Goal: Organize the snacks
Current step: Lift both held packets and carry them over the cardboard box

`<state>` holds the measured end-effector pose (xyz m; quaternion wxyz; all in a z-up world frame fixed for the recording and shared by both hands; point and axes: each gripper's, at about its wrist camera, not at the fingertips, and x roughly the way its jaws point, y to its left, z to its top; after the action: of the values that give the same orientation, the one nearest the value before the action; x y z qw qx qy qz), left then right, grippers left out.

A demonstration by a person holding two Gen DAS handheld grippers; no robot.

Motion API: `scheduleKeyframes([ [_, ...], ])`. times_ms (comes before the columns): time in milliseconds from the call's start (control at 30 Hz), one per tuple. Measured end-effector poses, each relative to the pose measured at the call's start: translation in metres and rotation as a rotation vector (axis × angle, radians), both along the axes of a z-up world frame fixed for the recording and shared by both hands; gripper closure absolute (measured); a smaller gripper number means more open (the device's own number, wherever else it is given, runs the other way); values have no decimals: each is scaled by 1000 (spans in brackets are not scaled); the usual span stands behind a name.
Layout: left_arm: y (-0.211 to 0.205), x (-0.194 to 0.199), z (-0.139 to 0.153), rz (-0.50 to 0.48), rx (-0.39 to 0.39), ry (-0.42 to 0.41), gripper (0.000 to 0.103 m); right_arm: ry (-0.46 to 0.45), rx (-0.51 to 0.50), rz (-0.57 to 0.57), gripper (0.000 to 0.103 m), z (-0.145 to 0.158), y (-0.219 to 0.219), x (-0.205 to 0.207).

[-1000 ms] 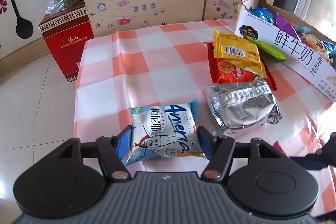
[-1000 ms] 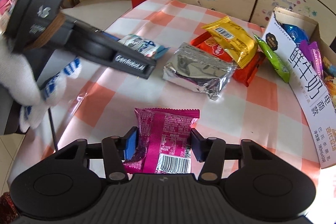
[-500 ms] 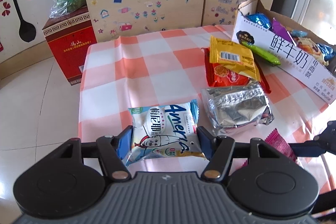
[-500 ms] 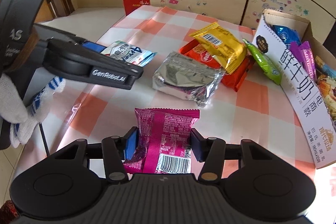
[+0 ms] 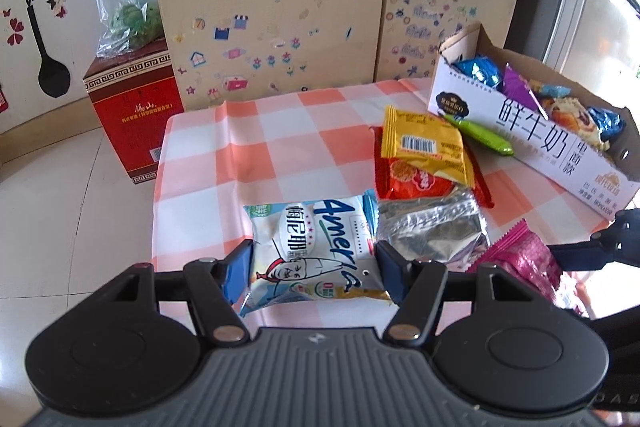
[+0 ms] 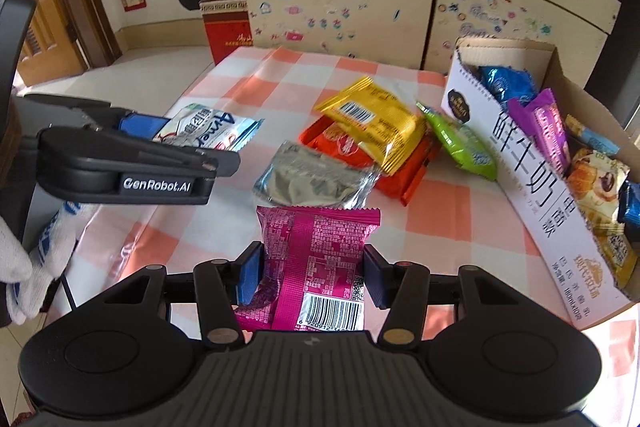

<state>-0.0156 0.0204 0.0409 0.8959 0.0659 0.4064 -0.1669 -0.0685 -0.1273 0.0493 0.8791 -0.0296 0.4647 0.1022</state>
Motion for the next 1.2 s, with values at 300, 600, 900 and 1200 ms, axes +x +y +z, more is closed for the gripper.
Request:
scheduleKeyframes([
  [300,-11,-5,15,-17,-22,-52,39,-69,28,-58,44,23,-20,5],
  [600,-23,-8,33,-25,-70,-97,39,-144,44,-114,44,45,-44,7],
  [900,-39,-9,48,-47,-115,-123,39,-240,77,-228,44,77,-86,9],
  [1200,-57,-5,56,-65,-188,-101,39,-288,78,-305,44,90,-113,7],
])
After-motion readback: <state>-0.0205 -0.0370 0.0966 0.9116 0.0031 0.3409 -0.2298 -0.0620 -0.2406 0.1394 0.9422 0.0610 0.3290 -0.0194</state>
